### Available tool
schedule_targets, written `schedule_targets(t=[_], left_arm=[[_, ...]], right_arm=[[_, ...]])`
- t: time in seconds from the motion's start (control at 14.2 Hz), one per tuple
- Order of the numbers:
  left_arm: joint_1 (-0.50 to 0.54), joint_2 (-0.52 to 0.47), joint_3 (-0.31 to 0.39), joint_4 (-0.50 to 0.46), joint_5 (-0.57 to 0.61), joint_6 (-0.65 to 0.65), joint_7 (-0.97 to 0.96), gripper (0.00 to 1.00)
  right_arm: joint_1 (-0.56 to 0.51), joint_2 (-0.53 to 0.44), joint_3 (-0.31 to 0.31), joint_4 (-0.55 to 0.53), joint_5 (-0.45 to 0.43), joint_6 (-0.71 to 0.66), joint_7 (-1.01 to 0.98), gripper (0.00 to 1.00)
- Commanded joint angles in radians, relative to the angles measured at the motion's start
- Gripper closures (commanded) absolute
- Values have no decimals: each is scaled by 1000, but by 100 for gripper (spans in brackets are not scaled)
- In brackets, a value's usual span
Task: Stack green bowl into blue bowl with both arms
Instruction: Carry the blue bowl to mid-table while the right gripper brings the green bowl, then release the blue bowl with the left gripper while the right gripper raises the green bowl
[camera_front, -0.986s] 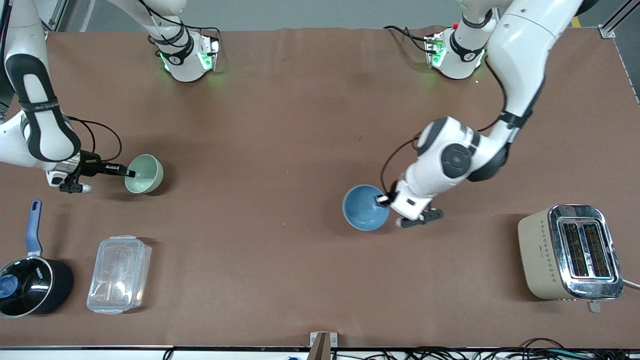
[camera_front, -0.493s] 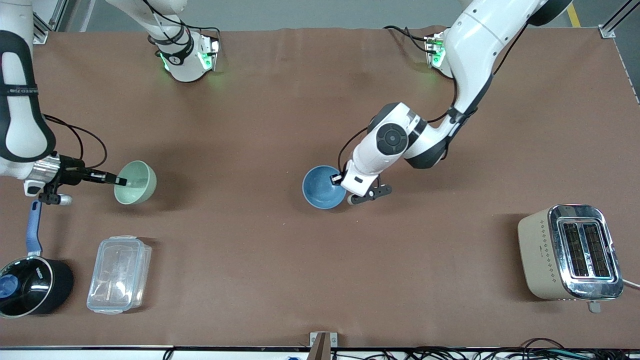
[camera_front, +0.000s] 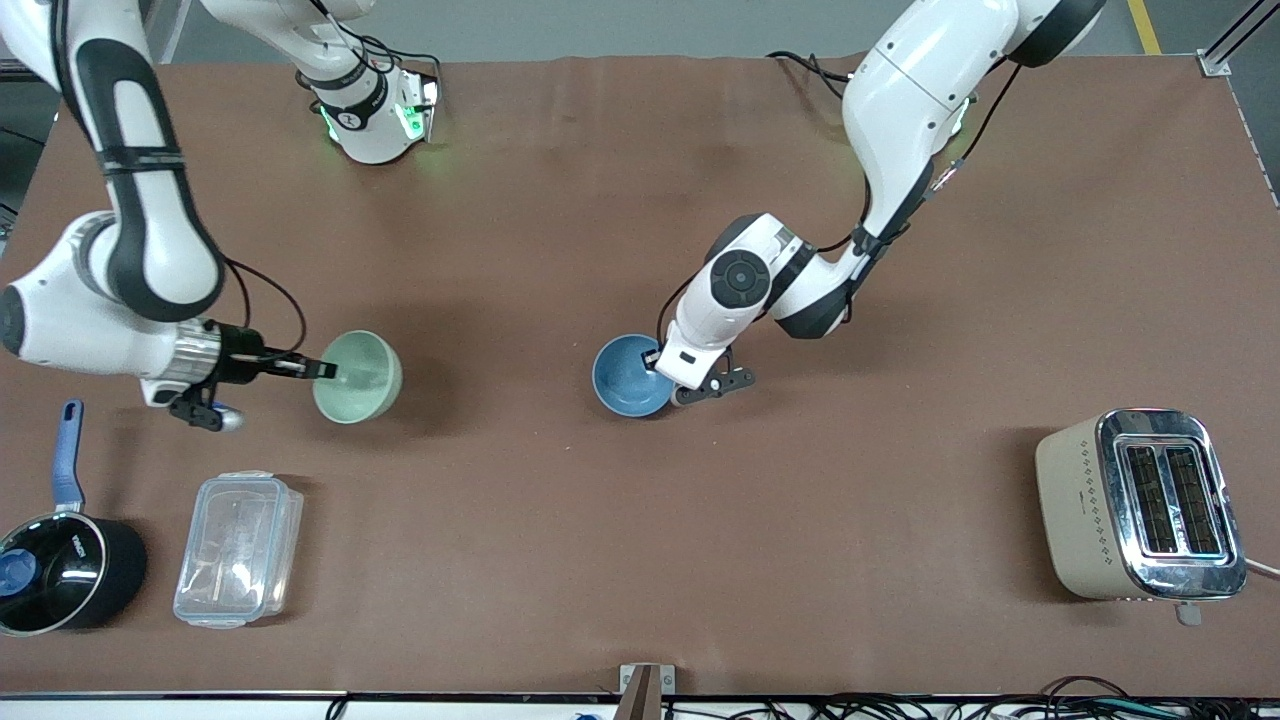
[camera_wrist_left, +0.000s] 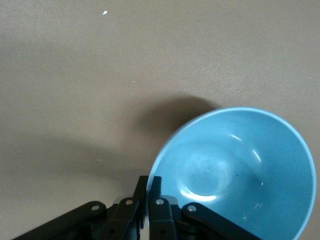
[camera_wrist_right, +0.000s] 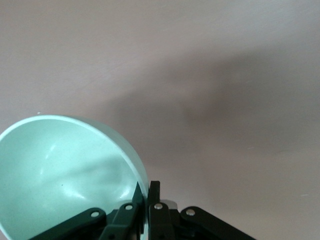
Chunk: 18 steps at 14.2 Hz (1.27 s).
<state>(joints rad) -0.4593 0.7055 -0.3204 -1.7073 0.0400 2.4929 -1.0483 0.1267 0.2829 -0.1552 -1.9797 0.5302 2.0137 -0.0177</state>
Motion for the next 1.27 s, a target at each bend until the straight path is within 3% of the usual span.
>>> schedule_targets(t=[0.0,0.07,0.14,0.28,0.56,0.85,1.2], left_arm=[[-16,-1,21,34,6,1,-26,62],[-21,-6,35,41,6,-6,-24,14],[-21,-20,58,47,21,-14,-19,0],[2,-72,66,93,107,-113,-18,0],[82,-112,67,343,147,-505,48,0],[218,-274,64,344,192,-656,229,0],[341,-415,57,342,178,-784,477,0]], right_arm=[[129,-21,-9,-13,10,57,141,97],[177,-16,-7,-13,10,83,191,97],[224,-15,-7,-16,10,112,215,97],[315,-14,-7,-15,10,169,302,97],[457,7,-7,-8,11,241,404,96],[585,79,-10,9,10,336,490,95],[640,143,-9,10,14,430,518,94]])
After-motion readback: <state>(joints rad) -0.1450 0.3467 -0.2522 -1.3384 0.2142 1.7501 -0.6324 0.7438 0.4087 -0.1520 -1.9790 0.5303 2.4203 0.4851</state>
